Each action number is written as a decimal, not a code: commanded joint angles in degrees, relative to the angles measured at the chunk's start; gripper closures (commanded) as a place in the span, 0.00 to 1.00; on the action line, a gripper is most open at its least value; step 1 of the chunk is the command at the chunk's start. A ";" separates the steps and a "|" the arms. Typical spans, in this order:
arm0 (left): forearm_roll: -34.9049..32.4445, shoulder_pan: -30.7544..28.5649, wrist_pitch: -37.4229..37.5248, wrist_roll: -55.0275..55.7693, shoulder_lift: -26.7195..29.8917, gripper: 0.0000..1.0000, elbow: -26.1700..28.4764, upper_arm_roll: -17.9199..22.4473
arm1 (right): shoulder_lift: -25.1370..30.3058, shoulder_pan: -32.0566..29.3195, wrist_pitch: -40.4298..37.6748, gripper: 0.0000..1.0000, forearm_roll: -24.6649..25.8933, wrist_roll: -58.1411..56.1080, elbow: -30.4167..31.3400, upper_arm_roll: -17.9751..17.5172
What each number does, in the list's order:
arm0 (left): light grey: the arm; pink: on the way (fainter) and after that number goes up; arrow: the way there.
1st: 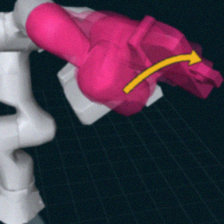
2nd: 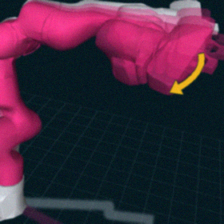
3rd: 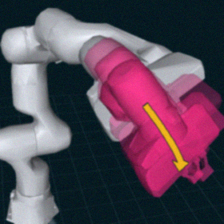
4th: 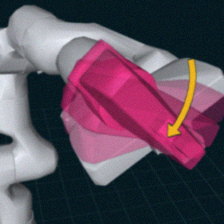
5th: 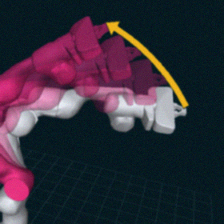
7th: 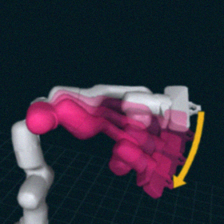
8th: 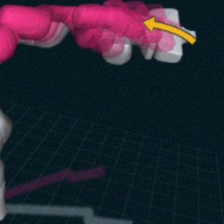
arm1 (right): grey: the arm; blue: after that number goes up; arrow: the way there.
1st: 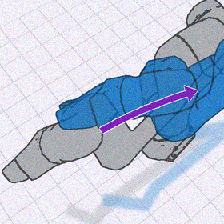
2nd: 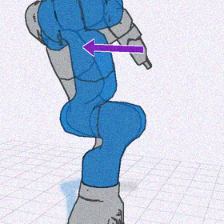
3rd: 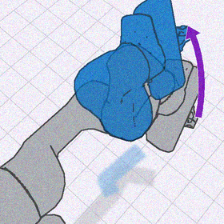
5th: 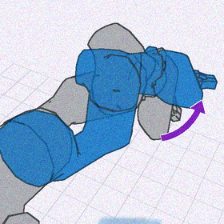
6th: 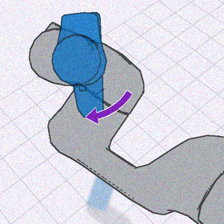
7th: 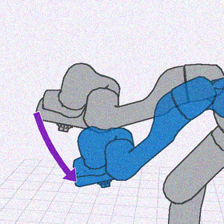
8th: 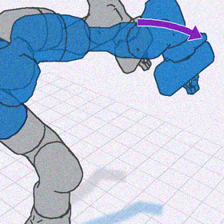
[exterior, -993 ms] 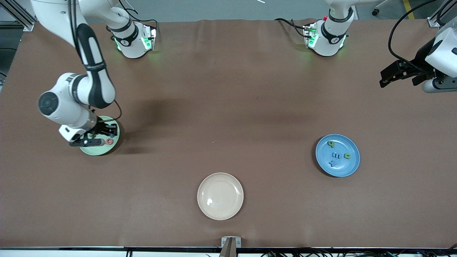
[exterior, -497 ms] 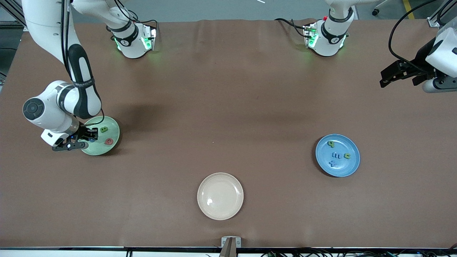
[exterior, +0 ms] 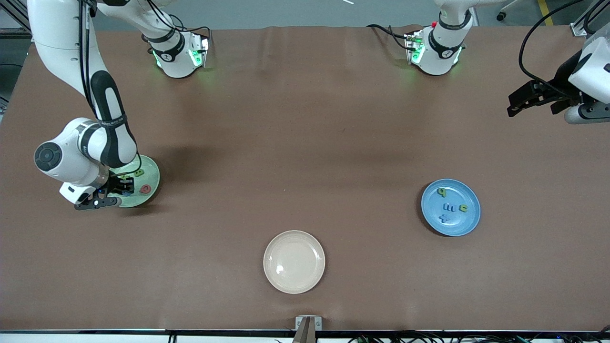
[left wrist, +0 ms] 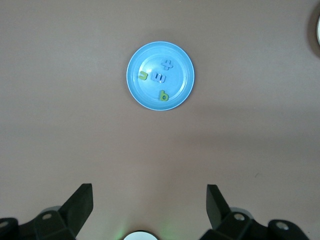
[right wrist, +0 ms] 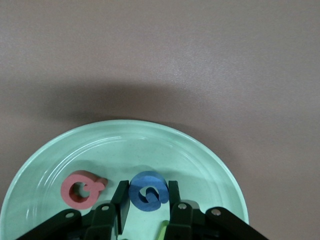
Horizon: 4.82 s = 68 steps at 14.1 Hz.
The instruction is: Sort upper and lower case letters into plates
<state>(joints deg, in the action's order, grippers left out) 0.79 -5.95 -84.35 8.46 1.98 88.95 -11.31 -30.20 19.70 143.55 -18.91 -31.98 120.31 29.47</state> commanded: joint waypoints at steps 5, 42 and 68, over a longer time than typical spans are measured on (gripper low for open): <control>0.00 -0.11 -0.64 -1.17 1.45 0.00 1.40 0.06 | -1.27 -0.98 -0.20 0.60 -3.33 -1.25 -0.78 -1.52; 0.53 0.07 -0.02 -0.11 1.71 0.00 0.70 -0.81 | 25.54 -22.05 -59.44 0.00 18.03 33.12 -39.01 -30.77; -1.32 -0.37 0.15 -2.22 1.10 0.00 -1.85 -0.02 | 25.45 -22.69 -57.51 0.00 18.99 32.68 -41.83 -31.76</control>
<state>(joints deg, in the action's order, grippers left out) 0.45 -6.12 -84.36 7.50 2.35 87.39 -11.38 -5.48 -2.18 86.05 -0.65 0.37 78.14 -1.64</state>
